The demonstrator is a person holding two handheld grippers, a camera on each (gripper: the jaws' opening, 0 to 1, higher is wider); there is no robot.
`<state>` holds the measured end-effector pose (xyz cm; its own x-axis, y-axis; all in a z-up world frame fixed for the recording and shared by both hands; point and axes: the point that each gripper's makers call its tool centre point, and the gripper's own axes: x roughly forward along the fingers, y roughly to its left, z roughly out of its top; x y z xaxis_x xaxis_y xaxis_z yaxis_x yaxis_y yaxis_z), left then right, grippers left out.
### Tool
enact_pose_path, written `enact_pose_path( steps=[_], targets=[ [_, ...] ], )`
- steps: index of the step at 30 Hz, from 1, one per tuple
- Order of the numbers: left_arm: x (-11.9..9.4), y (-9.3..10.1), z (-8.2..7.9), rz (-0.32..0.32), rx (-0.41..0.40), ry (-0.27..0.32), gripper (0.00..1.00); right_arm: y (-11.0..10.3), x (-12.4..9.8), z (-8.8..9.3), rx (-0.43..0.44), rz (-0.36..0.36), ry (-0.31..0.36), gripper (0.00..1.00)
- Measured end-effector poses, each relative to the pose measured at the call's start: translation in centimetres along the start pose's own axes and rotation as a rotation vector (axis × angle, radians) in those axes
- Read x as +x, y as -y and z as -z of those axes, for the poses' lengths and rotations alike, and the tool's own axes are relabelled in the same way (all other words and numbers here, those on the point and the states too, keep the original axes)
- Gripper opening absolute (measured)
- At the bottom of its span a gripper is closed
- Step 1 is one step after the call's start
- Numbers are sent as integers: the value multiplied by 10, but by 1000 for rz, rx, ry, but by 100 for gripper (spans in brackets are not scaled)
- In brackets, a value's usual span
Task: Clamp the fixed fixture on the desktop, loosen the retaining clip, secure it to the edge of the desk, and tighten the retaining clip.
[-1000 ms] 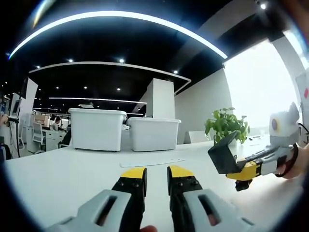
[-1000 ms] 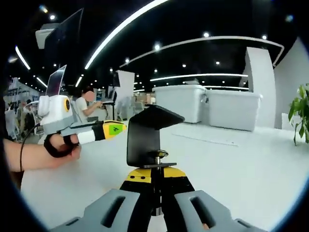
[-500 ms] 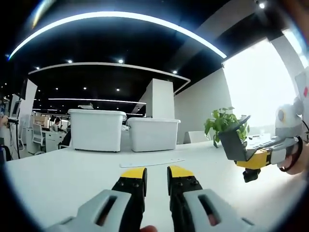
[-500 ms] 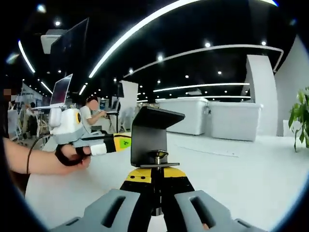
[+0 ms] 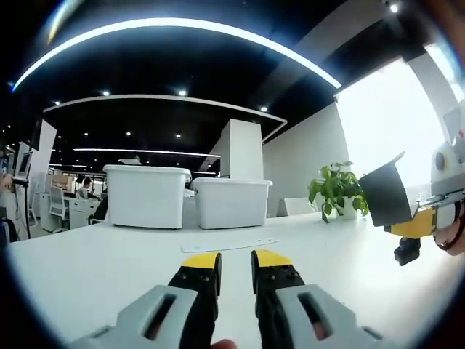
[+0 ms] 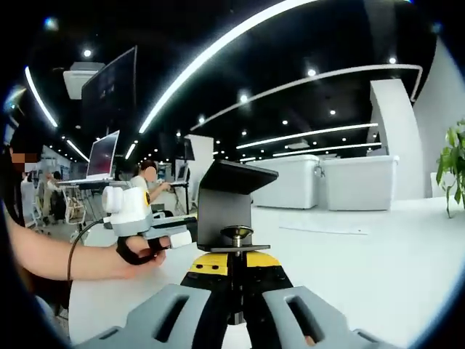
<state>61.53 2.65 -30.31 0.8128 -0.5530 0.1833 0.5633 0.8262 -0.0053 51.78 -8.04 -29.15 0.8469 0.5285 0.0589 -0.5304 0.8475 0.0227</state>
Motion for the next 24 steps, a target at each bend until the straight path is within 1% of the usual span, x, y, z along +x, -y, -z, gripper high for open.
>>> enact_pose_path(
  steps=[2,5,13,16,18,20,22,24],
  targets=[
    [0,0,0,-2,1,-1,15,-2,-5,-2,41,-2,6,3],
    [0,1,-1,0,4,6,15,-4,-14,-5,62,-1,15,3],
    [1,2,0,6,9,2,15,-15,-42,-14,15,1,56,3],
    [3,1,2,9,11,-10,12,-21,-52,-14,7,-2,62,3],
    [5,2,4,12,18,-17,12,-24,-59,-16,-3,-4,70,3],
    [5,2,5,13,25,-23,12,-27,-64,-19,9,-9,76,3],
    [5,3,6,17,29,-27,12,-31,-72,-24,52,-18,93,3],
    [4,5,7,23,31,-31,12,-35,-79,-27,29,-9,102,3]
  ],
)
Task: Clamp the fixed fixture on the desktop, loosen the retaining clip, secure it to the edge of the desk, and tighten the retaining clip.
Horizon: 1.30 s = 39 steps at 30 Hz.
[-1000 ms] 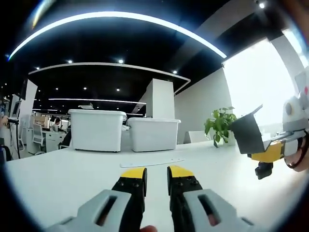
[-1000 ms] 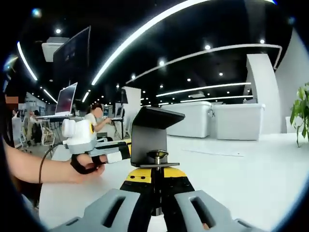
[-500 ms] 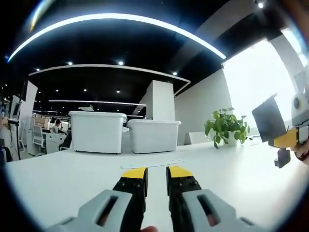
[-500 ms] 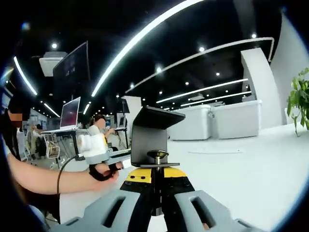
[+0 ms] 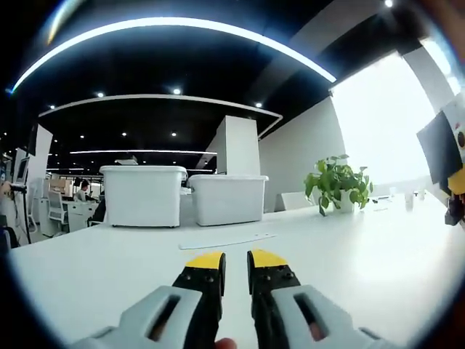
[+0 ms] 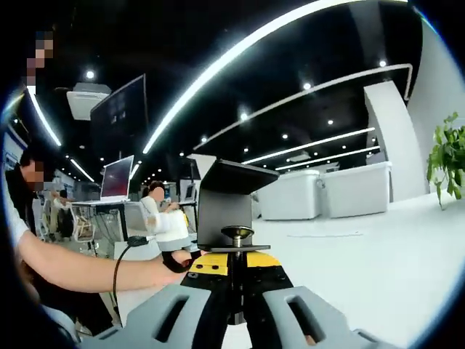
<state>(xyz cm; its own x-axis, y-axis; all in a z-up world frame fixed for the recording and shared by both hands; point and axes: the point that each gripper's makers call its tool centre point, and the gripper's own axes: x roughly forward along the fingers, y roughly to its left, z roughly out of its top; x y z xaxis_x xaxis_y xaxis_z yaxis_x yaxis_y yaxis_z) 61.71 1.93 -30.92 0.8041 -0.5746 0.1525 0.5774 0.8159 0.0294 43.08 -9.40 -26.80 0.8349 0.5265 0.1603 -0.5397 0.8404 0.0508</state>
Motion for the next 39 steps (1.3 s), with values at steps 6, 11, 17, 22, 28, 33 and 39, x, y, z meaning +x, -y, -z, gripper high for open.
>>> enact_pose_path(
  steps=[6,11,17,22,28,33,39],
  targets=[
    [0,10,6,21,42,-30,13,-15,-17,-5,-43,-9,17,3],
    [-2,11,6,22,44,-34,14,-21,-32,-6,-64,-8,26,3],
    [-5,12,5,22,40,-33,14,-25,-48,-7,-57,2,34,3],
    [-7,14,7,20,50,-46,14,-33,-60,-7,-67,5,39,3],
    [-14,21,7,32,59,-54,14,-47,-70,-10,-97,-3,64,3],
    [-21,27,6,45,60,-55,14,-60,-77,-8,-97,-15,78,3],
    [-29,39,12,90,51,-87,15,-70,-88,-2,-103,-20,80,3]
  ],
)
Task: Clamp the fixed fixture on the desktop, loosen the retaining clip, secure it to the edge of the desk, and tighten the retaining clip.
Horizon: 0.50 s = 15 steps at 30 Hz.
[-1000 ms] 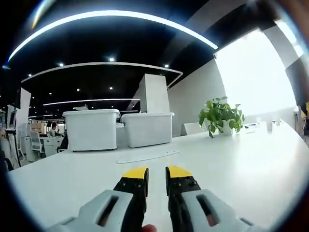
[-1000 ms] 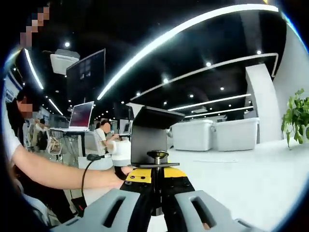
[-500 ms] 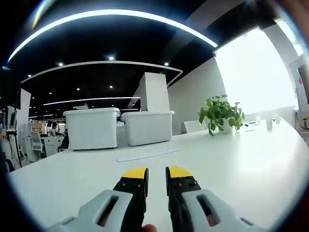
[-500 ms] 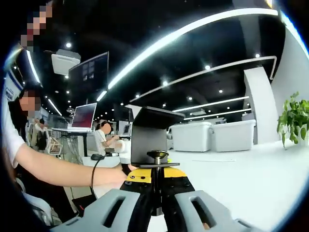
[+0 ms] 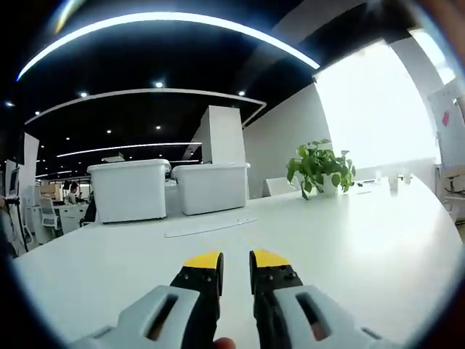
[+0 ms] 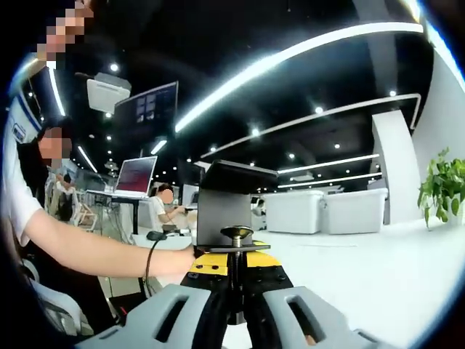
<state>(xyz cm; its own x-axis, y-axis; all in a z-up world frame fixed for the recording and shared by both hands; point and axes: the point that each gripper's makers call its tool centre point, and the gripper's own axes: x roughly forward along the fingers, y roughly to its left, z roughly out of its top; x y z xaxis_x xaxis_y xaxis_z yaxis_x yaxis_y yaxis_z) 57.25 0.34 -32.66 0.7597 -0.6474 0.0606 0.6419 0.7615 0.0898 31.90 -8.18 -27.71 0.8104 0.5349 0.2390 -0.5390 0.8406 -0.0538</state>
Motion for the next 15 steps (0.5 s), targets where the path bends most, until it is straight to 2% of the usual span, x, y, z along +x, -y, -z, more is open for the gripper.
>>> enact_pose_path(
  steps=[2,6,15],
  targets=[
    [-1,6,5,13,17,-28,15,-3,-6,2,-4,0,-5,3],
    [-4,16,7,40,38,-39,15,-6,-15,4,-3,5,-13,3],
    [-13,22,5,52,1,-44,15,-18,-29,10,7,2,-9,3]
  ],
)
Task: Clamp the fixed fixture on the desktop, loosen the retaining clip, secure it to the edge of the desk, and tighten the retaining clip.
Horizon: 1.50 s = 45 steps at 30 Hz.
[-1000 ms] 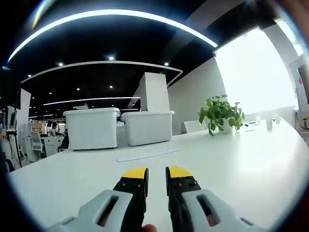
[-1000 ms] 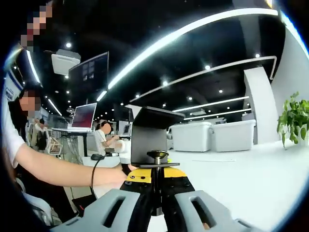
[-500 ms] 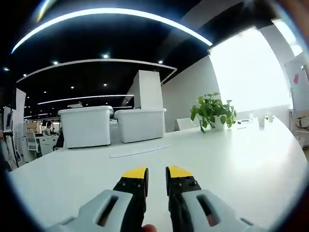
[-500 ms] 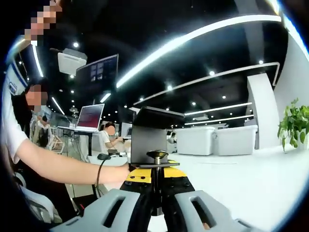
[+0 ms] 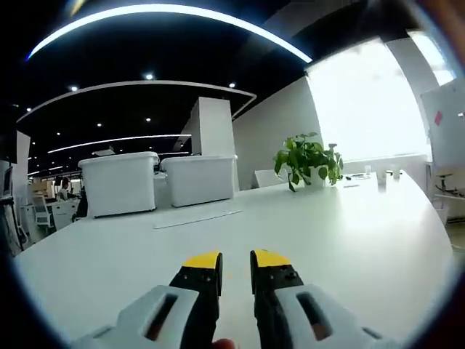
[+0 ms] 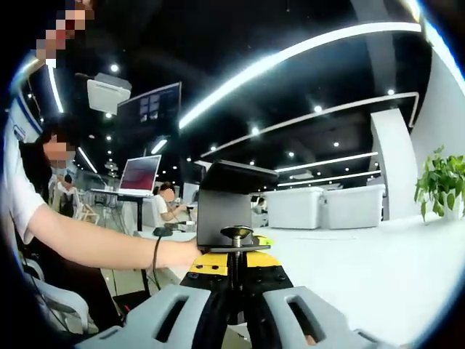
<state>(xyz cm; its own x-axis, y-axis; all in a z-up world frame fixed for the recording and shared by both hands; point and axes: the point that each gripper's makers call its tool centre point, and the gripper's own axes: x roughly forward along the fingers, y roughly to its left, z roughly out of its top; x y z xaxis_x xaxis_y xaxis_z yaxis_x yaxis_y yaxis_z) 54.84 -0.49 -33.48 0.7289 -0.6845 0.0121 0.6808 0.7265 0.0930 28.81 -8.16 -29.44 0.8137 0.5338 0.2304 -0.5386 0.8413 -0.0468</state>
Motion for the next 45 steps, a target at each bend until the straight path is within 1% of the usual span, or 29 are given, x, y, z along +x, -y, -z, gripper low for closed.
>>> enact_pose_path(
  steps=[6,14,18,22,26,32,36,40,45],
  targets=[
    [-2,7,2,24,8,-16,15,-12,-5,15,16,-20,-12,3],
    [-10,12,-2,41,-26,7,15,-21,-3,39,66,-38,-34,3],
    [-13,20,0,63,-22,0,15,-26,-6,47,40,-37,-31,3],
    [-16,27,0,87,-19,-3,15,-33,-9,54,41,-55,-37,3],
    [-18,30,2,101,-36,-11,16,-33,-10,62,50,-56,-49,3],
    [-26,39,-2,124,-52,6,16,-29,-13,76,74,-45,-57,3],
    [-30,45,-6,144,-57,27,16,-33,-15,86,66,-62,-53,3],
    [-32,49,-6,152,-55,24,16,-39,-15,99,56,-80,-72,3],
    [-34,52,-8,158,-52,31,16,-38,-13,108,71,-79,-80,3]
  ],
)
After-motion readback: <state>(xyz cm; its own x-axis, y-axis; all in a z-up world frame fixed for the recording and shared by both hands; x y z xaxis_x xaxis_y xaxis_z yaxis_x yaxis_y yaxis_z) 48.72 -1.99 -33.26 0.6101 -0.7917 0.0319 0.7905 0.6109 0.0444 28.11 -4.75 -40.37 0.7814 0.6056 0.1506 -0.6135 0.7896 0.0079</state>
